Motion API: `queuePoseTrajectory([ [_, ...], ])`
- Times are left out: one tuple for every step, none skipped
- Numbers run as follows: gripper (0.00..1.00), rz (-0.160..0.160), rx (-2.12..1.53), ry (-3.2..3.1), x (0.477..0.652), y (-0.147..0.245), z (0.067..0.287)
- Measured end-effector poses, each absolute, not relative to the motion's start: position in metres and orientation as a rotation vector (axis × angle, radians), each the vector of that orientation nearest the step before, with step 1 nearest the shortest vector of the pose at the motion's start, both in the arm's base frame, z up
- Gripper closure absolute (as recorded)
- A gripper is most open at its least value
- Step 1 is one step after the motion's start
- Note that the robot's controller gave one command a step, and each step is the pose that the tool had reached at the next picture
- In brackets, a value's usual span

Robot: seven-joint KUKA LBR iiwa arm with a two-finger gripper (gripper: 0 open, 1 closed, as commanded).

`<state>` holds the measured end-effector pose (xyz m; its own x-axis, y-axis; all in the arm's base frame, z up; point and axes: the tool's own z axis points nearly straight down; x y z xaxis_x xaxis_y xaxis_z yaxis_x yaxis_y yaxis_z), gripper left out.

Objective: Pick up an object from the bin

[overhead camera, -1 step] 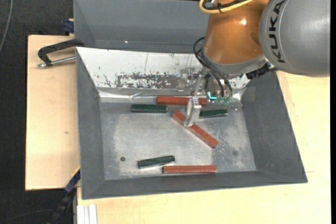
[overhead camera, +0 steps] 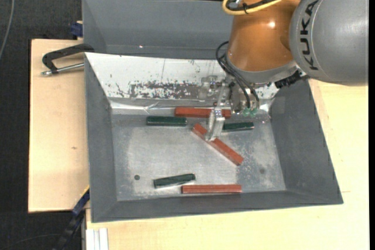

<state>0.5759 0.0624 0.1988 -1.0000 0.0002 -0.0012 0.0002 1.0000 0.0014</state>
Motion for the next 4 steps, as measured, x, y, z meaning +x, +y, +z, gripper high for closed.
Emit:
queuePoseTrajectory([
  [0.0,0.001,-0.136,3.134,0.58,-0.001,0.117],
  [0.0,0.001,-0.149,3.138,0.573,-0.019,0.099],
  [0.0,0.002,0.147,3.139,0.548,-0.001,0.139],
  [0.0,0.001,-0.208,3.132,0.547,-0.009,0.083],
])
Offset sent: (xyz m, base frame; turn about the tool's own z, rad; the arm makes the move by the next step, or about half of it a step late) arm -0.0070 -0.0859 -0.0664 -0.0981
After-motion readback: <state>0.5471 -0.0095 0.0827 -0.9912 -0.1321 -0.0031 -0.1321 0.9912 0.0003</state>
